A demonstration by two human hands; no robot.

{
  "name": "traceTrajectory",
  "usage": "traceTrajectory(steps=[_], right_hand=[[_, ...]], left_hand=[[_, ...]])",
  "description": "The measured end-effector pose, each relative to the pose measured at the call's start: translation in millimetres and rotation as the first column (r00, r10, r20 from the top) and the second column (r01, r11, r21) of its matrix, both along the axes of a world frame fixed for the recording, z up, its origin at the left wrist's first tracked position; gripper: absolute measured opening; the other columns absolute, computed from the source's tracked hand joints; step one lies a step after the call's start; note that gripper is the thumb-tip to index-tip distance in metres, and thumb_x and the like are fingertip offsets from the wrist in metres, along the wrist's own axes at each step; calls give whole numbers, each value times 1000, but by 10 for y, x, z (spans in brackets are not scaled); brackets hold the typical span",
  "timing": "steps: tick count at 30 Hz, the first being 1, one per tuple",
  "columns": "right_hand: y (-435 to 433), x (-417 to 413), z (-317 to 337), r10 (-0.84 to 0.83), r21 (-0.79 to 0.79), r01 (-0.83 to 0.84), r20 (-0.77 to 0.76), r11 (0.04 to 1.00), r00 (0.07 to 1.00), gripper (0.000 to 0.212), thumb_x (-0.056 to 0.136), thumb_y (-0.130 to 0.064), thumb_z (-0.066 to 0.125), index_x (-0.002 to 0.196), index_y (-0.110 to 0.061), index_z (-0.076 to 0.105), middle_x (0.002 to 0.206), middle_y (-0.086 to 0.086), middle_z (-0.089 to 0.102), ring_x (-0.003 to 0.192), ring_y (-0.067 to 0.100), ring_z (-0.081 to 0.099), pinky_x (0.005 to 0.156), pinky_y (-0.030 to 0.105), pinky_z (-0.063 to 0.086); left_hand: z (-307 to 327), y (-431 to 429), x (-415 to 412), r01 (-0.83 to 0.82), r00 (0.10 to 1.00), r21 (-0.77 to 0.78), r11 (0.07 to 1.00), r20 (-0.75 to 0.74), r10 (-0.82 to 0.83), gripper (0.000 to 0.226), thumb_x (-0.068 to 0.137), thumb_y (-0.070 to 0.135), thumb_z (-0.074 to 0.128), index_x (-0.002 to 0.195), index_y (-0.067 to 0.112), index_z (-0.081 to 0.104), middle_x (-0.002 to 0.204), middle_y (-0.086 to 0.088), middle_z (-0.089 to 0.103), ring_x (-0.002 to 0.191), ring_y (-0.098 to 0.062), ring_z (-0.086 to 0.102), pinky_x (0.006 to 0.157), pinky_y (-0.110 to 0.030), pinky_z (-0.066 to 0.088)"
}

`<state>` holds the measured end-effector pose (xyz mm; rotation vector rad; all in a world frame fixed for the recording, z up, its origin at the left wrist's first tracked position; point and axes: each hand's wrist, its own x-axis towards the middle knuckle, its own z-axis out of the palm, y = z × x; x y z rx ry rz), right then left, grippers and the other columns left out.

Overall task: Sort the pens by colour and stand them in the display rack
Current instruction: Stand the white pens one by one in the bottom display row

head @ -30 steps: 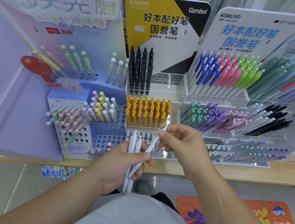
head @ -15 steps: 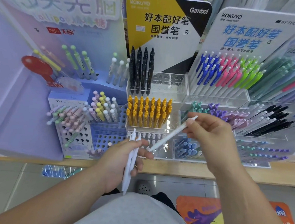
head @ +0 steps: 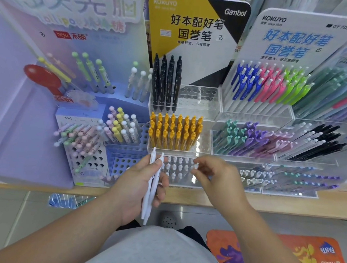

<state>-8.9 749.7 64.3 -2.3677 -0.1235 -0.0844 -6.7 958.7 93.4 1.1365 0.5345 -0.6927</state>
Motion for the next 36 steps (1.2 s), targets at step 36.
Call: traceTrajectory(steps=[36], right_hand=[[196,63,544,-16,651,362,-473,667,881,13,80,-10,79,91,-6,73,73,14,72,63,17,65,59,25,54]], left_hand=[[151,-175,39,288,916,141,947,248,-316,17,97,19,60,112,23,67,79,-11,68,49,-19,46,48,-26,30]])
